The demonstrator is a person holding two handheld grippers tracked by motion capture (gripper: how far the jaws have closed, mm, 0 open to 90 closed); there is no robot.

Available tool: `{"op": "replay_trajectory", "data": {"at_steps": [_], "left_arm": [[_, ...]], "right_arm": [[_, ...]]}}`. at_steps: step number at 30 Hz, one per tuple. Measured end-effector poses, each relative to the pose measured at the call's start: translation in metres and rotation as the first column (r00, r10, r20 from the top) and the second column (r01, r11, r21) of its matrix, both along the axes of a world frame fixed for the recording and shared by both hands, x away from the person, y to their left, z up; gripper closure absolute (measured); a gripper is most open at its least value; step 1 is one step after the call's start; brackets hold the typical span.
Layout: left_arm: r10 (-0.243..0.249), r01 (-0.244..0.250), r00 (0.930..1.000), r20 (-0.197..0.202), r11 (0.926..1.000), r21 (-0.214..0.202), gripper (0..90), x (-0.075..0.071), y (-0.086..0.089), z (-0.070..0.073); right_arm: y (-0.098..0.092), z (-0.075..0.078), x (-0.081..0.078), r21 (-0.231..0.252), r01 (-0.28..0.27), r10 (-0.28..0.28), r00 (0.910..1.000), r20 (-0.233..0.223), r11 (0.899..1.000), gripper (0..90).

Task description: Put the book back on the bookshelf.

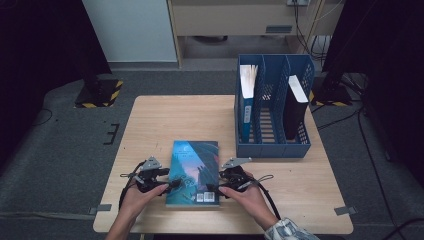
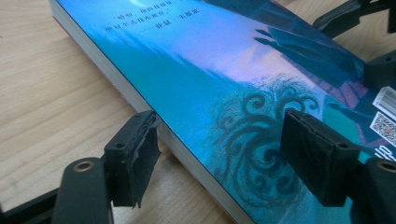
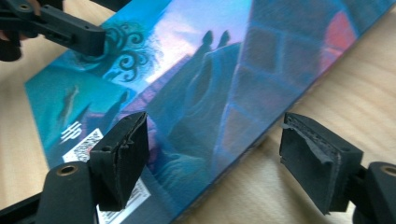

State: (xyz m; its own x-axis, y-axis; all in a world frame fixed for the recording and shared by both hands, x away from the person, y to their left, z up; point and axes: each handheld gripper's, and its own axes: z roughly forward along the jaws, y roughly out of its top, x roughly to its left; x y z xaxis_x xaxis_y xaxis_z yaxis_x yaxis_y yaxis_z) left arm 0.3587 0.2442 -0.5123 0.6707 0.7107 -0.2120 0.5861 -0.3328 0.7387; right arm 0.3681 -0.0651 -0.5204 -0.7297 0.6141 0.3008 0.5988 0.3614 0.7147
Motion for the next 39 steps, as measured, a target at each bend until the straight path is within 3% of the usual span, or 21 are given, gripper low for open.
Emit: {"op": "replay_trajectory", "data": {"at_steps": [9,18,24,30,39], "left_arm": [[-0.007,0.007,0.9998,-0.020,0.9998,-0.018,26.2,0.006,0.003,-0.002],[0.006,-0.006,0.9999,-0.011,0.9999,-0.014,25.7,0.008,0.010,-0.002],[-0.005,0.005,0.9997,-0.025,0.9997,-0.023,24.9,0.011,0.012,-0.003],[-0.019,0.016,0.9985,-0.051,0.9989,-0.044,23.7,0.015,0.015,-0.005],[-0.034,0.030,0.9975,-0.062,0.9977,-0.060,23.4,0.019,0.015,-0.007]], "right_arm": [[0.000,-0.002,-0.002,0.015,0.019,-0.018,0.9994,-0.028,1.000,24.1],[0.010,-0.001,-0.005,0.007,-0.018,0.018,0.9996,-0.019,1.000,22.7],[0.011,-0.004,0.000,0.017,-0.032,0.032,0.9985,-0.044,0.999,16.7],[0.011,-0.009,0.008,0.044,-0.042,0.047,0.9934,-0.105,0.998,13.6],[0.012,-0.010,0.013,0.056,-0.057,0.063,0.9912,-0.116,0.997,11.7]]}}
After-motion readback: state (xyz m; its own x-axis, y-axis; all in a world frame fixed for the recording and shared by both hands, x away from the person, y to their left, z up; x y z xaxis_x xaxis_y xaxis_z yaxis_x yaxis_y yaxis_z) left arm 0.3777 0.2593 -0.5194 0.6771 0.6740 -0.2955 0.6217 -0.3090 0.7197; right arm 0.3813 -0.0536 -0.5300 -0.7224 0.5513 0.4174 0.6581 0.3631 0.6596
